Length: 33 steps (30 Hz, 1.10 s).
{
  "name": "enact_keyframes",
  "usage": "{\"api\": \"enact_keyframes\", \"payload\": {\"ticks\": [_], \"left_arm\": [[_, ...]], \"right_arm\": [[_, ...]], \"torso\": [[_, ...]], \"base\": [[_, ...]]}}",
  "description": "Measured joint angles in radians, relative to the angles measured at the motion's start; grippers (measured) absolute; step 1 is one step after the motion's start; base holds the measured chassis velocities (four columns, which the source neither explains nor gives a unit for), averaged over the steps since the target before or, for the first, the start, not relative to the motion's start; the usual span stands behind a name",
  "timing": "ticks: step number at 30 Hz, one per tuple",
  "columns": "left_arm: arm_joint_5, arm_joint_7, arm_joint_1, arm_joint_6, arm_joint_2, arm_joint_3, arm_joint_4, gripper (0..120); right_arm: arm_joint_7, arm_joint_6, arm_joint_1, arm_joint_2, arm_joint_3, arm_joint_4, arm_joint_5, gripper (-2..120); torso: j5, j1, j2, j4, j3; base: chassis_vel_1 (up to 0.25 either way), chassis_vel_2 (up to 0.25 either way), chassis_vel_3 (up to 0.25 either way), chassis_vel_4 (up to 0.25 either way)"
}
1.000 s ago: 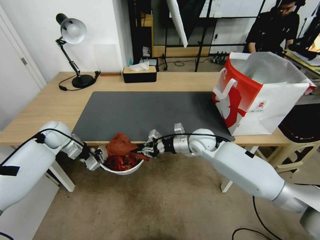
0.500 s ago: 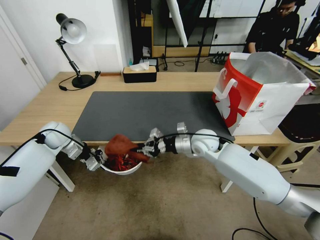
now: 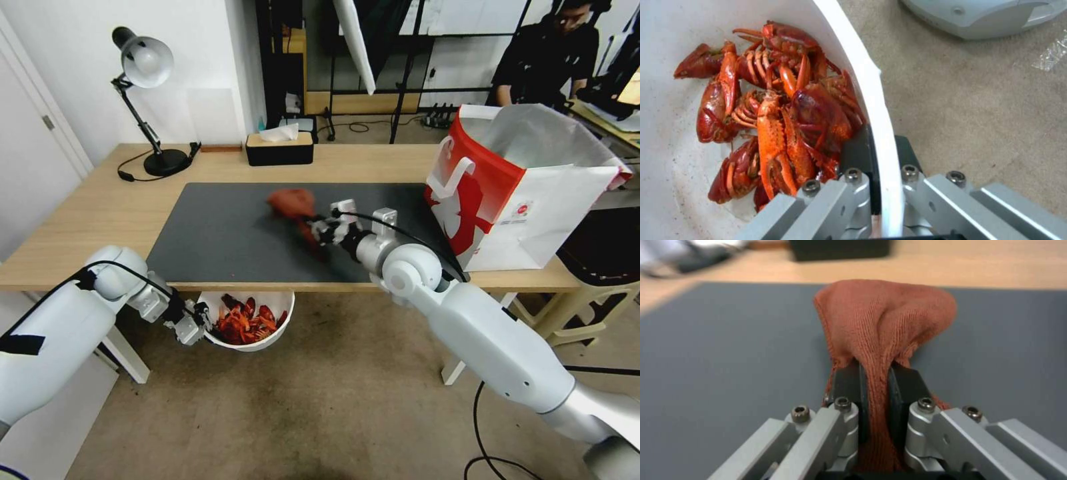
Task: Sweep shrimp from table into container with towel, then put container into takeout bag.
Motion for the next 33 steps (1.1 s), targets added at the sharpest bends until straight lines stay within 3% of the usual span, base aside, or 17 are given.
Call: {"api": "enact_keyframes", "payload": {"ticks": [3,10,20,27,29,32,33], "left_arm": [[0.003,0.000,0.002,0.000,-0.001,0.003,-0.003,0],[0.013,0.001,0.003,0.001,-0.013,0.018,-0.006,0],[0.019,0.000,-0.008,0.003,-0.022,0.040,-0.001,0],[0.028,0.000,0.007,0.003,-0.028,0.042,-0.011,0],[0.031,0.000,0.012,0.003,-0.028,0.042,-0.013,0],[0.043,-0.001,0.032,-0.002,-0.028,0.037,-0.029,0],[0.043,-0.001,0.032,-0.002,-0.028,0.037,-0.029,0]], "right_arm": [[0.037,-0.043,-0.021,-0.015,0.020,0.032,0.019,11],[0.073,-0.098,-0.077,-0.026,0.074,0.093,0.036,39],[0.084,-0.102,-0.152,-0.038,0.140,0.154,-0.001,71],[0.003,0.008,-0.266,-0.066,0.228,0.226,-0.051,98],[-0.031,0.048,-0.302,-0.073,0.247,0.240,-0.081,99],[-0.162,0.173,-0.420,-0.087,0.311,0.276,-0.203,100],[-0.162,0.173,-0.420,-0.087,0.311,0.276,-0.203,100]], "torso": [[0.0000,0.000,0.000,-0.0001,0.000],[0.0000,0.000,0.000,0.0002,0.000],[0.0000,0.000,0.000,0.0002,0.000],[-0.0002,0.000,0.000,0.0002,0.000],[-0.0001,0.000,0.000,0.0001,0.000],[0.0002,0.000,0.000,-0.0001,0.000],[0.0002,0.000,0.000,-0.0001,0.000]], "base": [[0.000,0.000,0.000,0.000],[0.000,0.000,0.000,0.000],[0.000,0.000,0.000,0.000],[0.000,0.000,0.000,0.000],[0.000,0.000,0.000,0.000],[0.000,0.000,0.000,0.000],[0.000,0.000,0.000,0.000]]}}
